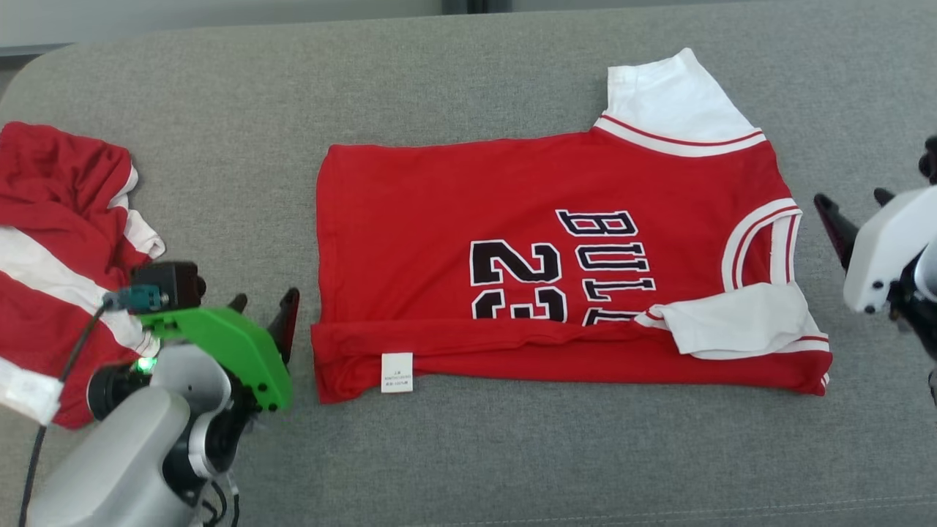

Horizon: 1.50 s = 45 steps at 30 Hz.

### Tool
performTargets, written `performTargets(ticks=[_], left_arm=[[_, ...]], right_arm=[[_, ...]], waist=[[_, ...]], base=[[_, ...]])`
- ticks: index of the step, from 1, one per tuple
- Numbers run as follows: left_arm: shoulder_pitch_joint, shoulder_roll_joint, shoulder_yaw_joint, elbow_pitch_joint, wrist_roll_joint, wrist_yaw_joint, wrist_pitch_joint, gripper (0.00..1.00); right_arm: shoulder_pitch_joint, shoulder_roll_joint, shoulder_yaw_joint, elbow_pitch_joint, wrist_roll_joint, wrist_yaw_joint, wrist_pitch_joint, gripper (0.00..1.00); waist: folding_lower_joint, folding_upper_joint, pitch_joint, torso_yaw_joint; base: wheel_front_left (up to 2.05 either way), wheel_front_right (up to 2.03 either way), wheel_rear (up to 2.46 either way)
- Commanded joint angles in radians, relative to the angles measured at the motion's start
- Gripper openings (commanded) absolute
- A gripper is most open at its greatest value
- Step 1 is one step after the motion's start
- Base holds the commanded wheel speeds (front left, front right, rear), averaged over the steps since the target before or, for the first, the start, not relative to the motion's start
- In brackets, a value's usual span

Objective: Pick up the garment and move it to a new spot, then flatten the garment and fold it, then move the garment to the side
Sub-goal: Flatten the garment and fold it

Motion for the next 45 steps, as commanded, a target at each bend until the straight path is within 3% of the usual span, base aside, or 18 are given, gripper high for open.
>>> performTargets(ticks=[1,8,14,27,28,29,30,31,38,45], left_arm=[[-0.053,-0.014,0.002,0.019,0.010,-0.012,0.016,1.00],[-0.298,-0.090,-0.015,0.175,0.022,-0.071,0.107,1.00],[-0.493,-0.169,-0.026,0.315,0.036,-0.109,0.151,1.00],[-0.638,-0.269,-0.054,0.500,0.044,-0.190,0.156,1.00],[-0.638,-0.273,-0.060,0.510,0.047,-0.194,0.156,0.93],[-0.640,-0.277,-0.065,0.517,0.051,-0.200,0.155,0.64],[-0.643,-0.282,-0.072,0.522,0.057,-0.207,0.149,0.15],[-0.645,-0.287,-0.076,0.527,0.063,-0.208,0.145,0.00],[-0.642,-0.340,-0.103,0.539,0.098,-0.218,0.064,0.00],[-0.649,-0.399,-0.111,0.540,0.101,-0.254,-0.015,0.00]], right_arm=[[-0.055,-0.011,0.016,0.016,0.011,-0.001,0.011,1.00],[-0.325,-0.059,0.119,0.131,0.013,-0.001,0.045,1.00],[-0.517,-0.061,0.187,0.231,0.008,-0.001,0.024,1.00],[-0.671,-0.054,0.269,0.382,0.010,-0.001,-0.048,1.00],[-0.674,-0.057,0.273,0.387,0.012,-0.001,-0.050,1.00],[-0.678,-0.060,0.276,0.391,0.013,-0.001,-0.050,1.00],[-0.684,-0.069,0.284,0.397,0.010,-0.001,-0.051,1.00],[-0.689,-0.075,0.287,0.402,0.011,-0.001,-0.052,1.00],[-0.740,-0.124,0.275,0.458,-0.015,-0.001,-0.073,1.00],[-0.778,-0.109,0.184,0.558,-0.059,-0.001,-0.034,1.00]], waist=[[0.0000,0.0000,0.037,0.009],[0.0000,0.0000,0.139,0.025],[0.0000,0.0000,0.236,0.039],[0.0000,0.0000,0.304,0.040],[0.0000,0.0000,0.305,0.041],[0.0000,0.0000,0.305,0.042],[0.0000,0.0000,0.307,0.044],[0.0000,0.0000,0.308,0.046],[0.0000,0.0000,0.342,0.106],[0.0000,0.0000,0.390,0.180]], base=[[0.00,0.00,0.00],[0.00,0.00,0.00],[0.00,0.00,0.00],[0.00,0.00,0.00],[0.00,0.00,0.00],[0.00,0.00,0.00],[0.00,0.00,0.00],[0.00,0.00,0.00],[0.00,0.00,0.00],[0.00,0.00,0.00]])
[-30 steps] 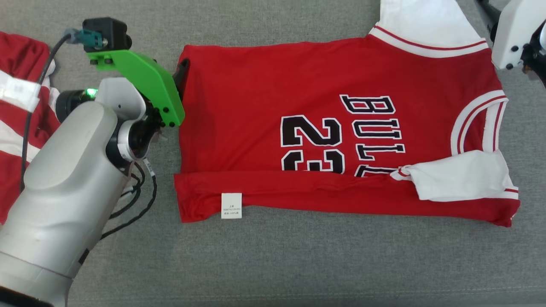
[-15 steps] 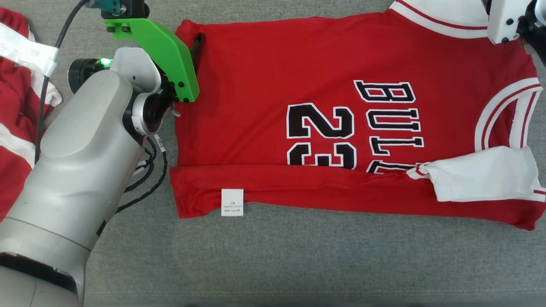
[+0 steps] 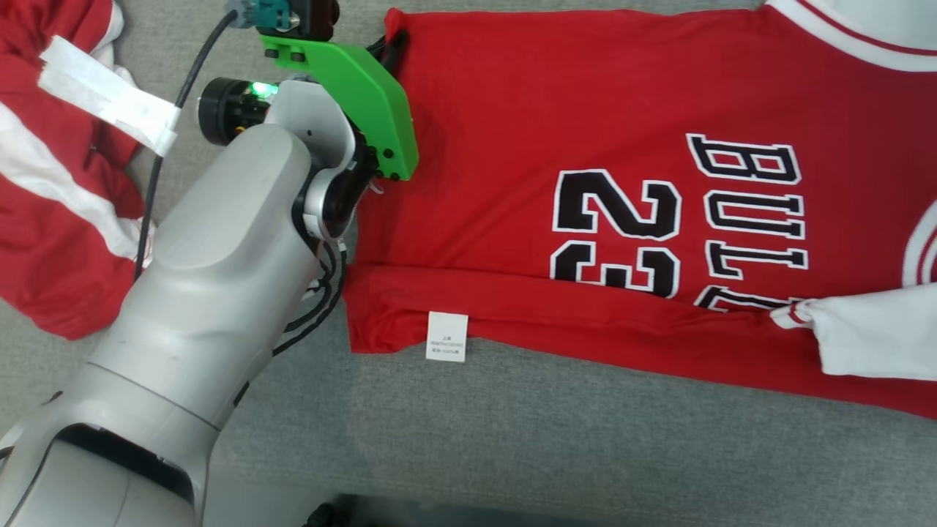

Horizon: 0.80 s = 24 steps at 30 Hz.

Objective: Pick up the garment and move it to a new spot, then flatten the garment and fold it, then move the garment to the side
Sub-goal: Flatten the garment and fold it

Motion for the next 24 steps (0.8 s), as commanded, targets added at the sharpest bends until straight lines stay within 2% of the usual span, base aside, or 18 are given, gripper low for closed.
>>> performTargets(ticks=[1,11,12,13,14,24], left_arm=[[0.007,-0.012,-0.011,0.014,0.000,-0.009,0.000,0.00],[0.001,-0.036,-0.022,0.049,0.000,-0.026,-0.034,0.00],[0.000,-0.036,-0.022,0.052,0.000,-0.027,-0.035,0.00],[-0.002,-0.037,-0.023,0.056,-0.001,-0.027,-0.035,0.00],[-0.003,-0.038,-0.021,0.057,0.001,-0.029,-0.044,0.00],[-0.028,-0.024,0.009,0.105,0.025,-0.017,-0.166,0.00]], right_arm=[[0.001,0.008,-0.011,0.017,-0.011,0.000,0.006,1.00],[0.027,0.033,-0.061,0.077,-0.075,0.000,0.056,0.99],[0.030,0.035,-0.070,0.080,-0.079,0.000,0.060,0.70],[0.035,0.036,-0.079,0.083,-0.091,0.000,0.063,0.24],[0.039,0.038,-0.089,0.084,-0.096,-0.001,0.062,0.00],[0.023,0.077,-0.173,0.036,-0.177,-0.001,-0.109,0.00]], waist=[[-0.0001,0.0000,0.030,0.036],[-0.0001,0.0000,0.029,0.045],[-0.0001,0.0000,0.028,0.044],[-0.0001,0.0000,0.027,0.042],[-0.0001,0.0000,0.026,0.041],[-0.0001,0.0000,-0.011,0.011]], base=[[0.00,0.00,0.00],[0.00,0.00,0.00],[0.00,0.00,0.00],[0.00,0.00,0.00],[0.00,0.00,0.00],[0.00,0.00,0.00]])
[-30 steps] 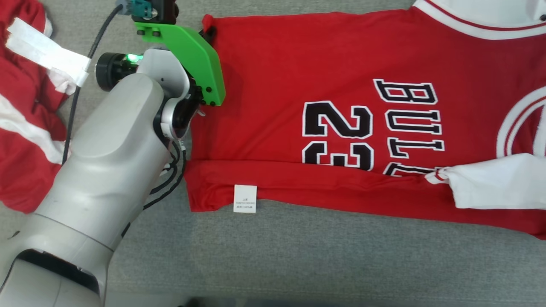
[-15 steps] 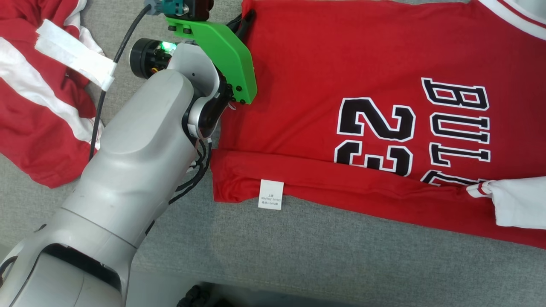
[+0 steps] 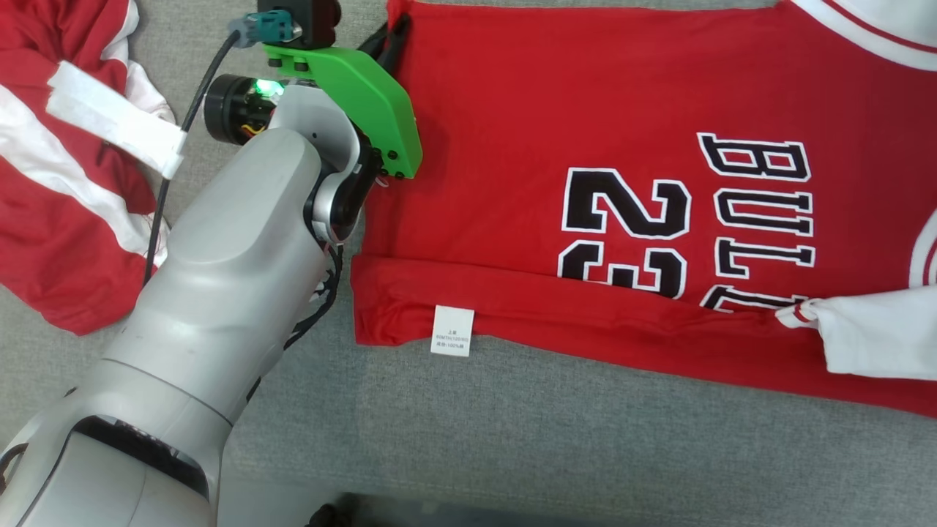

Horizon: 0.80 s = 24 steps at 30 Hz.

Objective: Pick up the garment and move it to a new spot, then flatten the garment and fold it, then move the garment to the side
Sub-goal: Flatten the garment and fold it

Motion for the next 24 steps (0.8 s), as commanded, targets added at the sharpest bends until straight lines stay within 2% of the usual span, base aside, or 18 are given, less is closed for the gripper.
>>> performTargets(ticks=[1,6,12,19,24], left_arm=[[-0.014,0.013,0.010,0.012,0.009,0.005,-0.024,0.00],[-0.019,0.025,0.016,0.043,0.023,0.004,-0.088,0.00],[0.022,0.031,-0.003,0.081,0.029,-0.024,-0.101,0.00],[0.094,0.058,-0.041,0.114,0.052,-0.044,-0.143,0.00],[0.151,0.091,-0.083,0.114,0.103,-0.067,-0.216,0.00]], right_arm=[[0.003,0.007,-0.005,-0.013,-0.010,-0.002,-0.029,0.00],[0.025,0.003,0.031,-0.025,-0.020,-0.002,-0.095,0.00],[0.082,0.001,0.083,-0.036,0.039,-0.002,-0.120,0.00],[0.233,-0.047,0.211,-0.145,0.126,-0.002,-0.122,0.00],[0.369,-0.082,0.268,-0.252,0.193,-0.002,-0.096,0.00]], waist=[[-0.0001,0.0000,-0.016,-0.014],[-0.0001,0.0000,-0.051,-0.041],[-0.0001,0.0000,-0.109,-0.071],[-0.0001,0.0000,-0.191,-0.108],[-0.0001,0.0000,-0.251,-0.136]], base=[[0.00,0.00,0.00],[0.00,0.00,0.00],[0.00,0.00,0.00],[0.00,0.00,0.00],[0.00,0.00,0.00]])
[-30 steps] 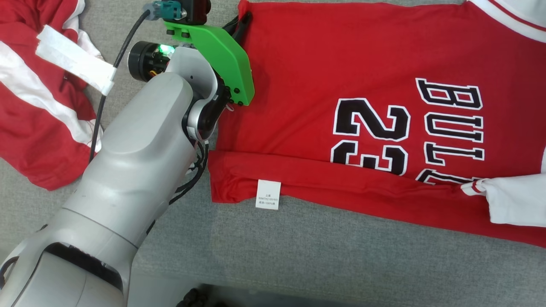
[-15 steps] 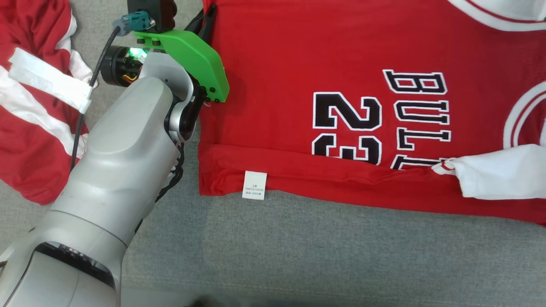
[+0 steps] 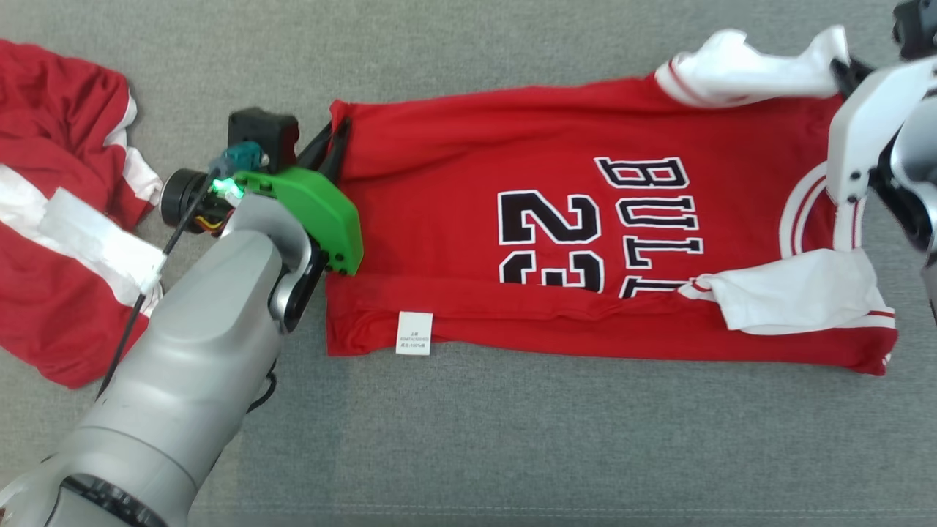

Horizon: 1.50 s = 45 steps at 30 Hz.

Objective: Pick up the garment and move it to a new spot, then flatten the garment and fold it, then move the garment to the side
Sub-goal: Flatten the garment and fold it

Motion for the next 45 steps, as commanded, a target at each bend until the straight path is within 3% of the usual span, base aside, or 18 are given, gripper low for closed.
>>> performTargets(ticks=[1,8,14,17,18,19,20,27,32,38,45], left_arm=[[0.022,0.021,-0.012,-0.003,0.026,-0.007,-0.024,0.00],[0.084,0.084,-0.045,-0.077,0.134,-0.026,-0.080,0.00],[0.190,0.137,0.028,-0.235,0.234,0.015,-0.080,0.00],[0.243,0.146,0.062,-0.276,0.269,0.015,-0.081,0.00],[0.261,0.147,0.071,-0.283,0.277,0.010,-0.080,0.27],[0.274,0.147,0.080,-0.287,0.286,0.008,-0.081,0.94],[0.291,0.143,0.094,-0.285,0.290,0.008,-0.081,1.00],[0.378,0.116,0.218,-0.305,0.298,0.008,-0.081,1.00],[0.477,0.081,0.408,-0.413,0.295,0.005,-0.081,1.00],[0.627,-0.008,0.652,-0.584,0.362,-0.039,-0.081,1.00],[0.750,-0.100,0.795,-0.660,0.444,-0.092,-0.081,1.00]], right_arm=[[0.043,-0.011,0.008,-0.032,0.022,-0.001,0.008,0.00],[0.215,-0.022,-0.001,-0.188,0.074,-0.001,0.021,0.00],[0.345,-0.007,-0.038,-0.287,0.100,-0.001,0.035,0.00],[0.400,0.002,-0.038,-0.319,0.128,-0.001,0.045,0.00],[0.413,0.003,-0.037,-0.331,0.131,-0.001,0.046,0.09],[0.426,0.008,-0.040,-0.336,0.137,-0.001,0.050,1.00],[0.444,0.007,-0.038,-0.345,0.135,-0.001,0.051,1.00],[0.537,0.001,-0.034,-0.412,0.151,-0.001,0.086,1.00],[0.576,0.023,-0.094,-0.453,0.140,-0.001,0.076,1.00],[0.571,0.079,-0.175,-0.449,0.105,-0.001,0.091,1.00],[0.534,0.141,-0.245,-0.377,0.075,-0.001,0.131,1.00]], waist=[[0.0000,-0.0001,-0.058,-0.039],[0.0000,-0.0001,-0.106,-0.069],[0.0000,-0.0001,-0.124,-0.079],[0.0000,-0.0001,-0.128,-0.082],[0.0000,-0.0001,-0.130,-0.083],[0.0000,-0.0001,-0.131,-0.083],[0.0000,-0.0001,-0.133,-0.084],[0.0000,-0.0001,-0.151,-0.082],[0.0000,-0.0001,-0.169,-0.082],[0.0000,-0.0001,-0.193,-0.079],[0.0000,-0.0001,-0.209,-0.053]], base=[[0.00,0.00,0.00],[0.00,0.00,0.00],[0.00,0.00,0.00],[0.00,0.00,0.00],[0.00,0.00,0.00],[0.00,0.00,0.00],[0.00,0.00,0.00],[0.00,0.00,0.00],[0.00,0.00,0.00],[0.00,0.00,0.00],[0.00,0.00,0.00]])
